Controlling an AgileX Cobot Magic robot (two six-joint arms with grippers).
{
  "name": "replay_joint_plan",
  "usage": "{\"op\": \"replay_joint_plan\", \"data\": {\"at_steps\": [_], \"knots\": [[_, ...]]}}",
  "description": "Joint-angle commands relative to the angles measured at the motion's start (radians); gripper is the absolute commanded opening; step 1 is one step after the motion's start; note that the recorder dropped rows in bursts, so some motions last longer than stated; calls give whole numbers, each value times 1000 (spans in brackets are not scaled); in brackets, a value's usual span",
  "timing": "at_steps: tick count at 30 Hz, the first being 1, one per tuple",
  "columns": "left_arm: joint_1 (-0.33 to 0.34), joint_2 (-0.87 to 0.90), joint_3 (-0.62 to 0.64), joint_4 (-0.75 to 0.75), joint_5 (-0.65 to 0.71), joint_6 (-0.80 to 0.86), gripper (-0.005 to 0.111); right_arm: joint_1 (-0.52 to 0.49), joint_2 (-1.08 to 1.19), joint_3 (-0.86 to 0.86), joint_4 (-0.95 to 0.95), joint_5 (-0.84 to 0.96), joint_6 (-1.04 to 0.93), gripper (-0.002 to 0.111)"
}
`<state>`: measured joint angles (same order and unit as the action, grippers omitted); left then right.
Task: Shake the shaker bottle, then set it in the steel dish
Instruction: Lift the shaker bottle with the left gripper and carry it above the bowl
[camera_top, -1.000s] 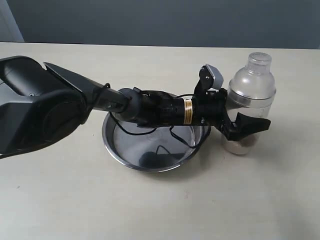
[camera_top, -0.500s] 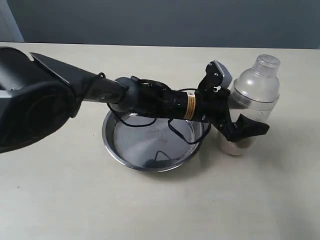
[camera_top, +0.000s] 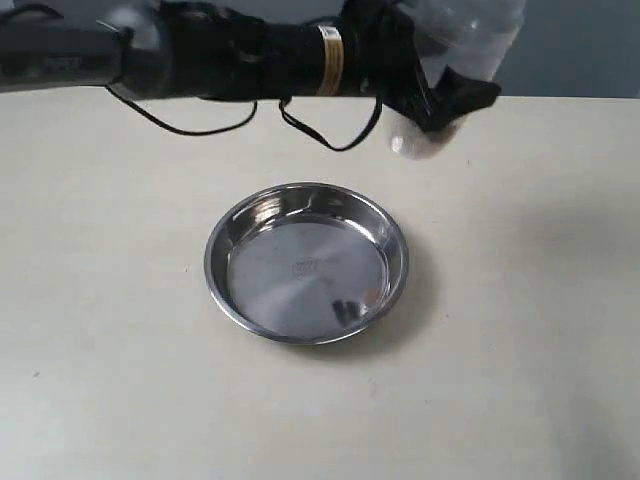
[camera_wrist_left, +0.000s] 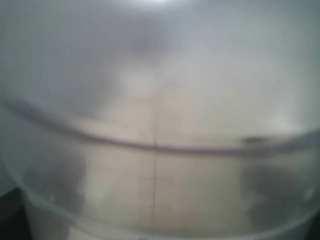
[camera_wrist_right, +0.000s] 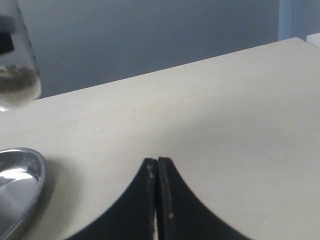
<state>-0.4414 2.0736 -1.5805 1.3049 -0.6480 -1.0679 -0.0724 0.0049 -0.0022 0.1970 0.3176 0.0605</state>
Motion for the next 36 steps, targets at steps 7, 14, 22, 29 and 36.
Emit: {"op": "replay_joint_plan", "data": {"at_steps": [7,14,22,29,36], "knots": [[105,-185,161,-95,91,14,0,4,-5,2,-5,-9,-4,-1],[121,-228,491,-429,38,233,0,4,-5,2,-5,-9,-4,-1],[130,-303,554,-652,218,308,0,4,-5,2,-5,-9,-4,-1],[118,-482,499,-692,389,442,0,4,-5,2,-5,-9,-4,-1],[63,-615,509,-684,210,538,0,4,-5,2,-10,-9,-4,-1]]}}
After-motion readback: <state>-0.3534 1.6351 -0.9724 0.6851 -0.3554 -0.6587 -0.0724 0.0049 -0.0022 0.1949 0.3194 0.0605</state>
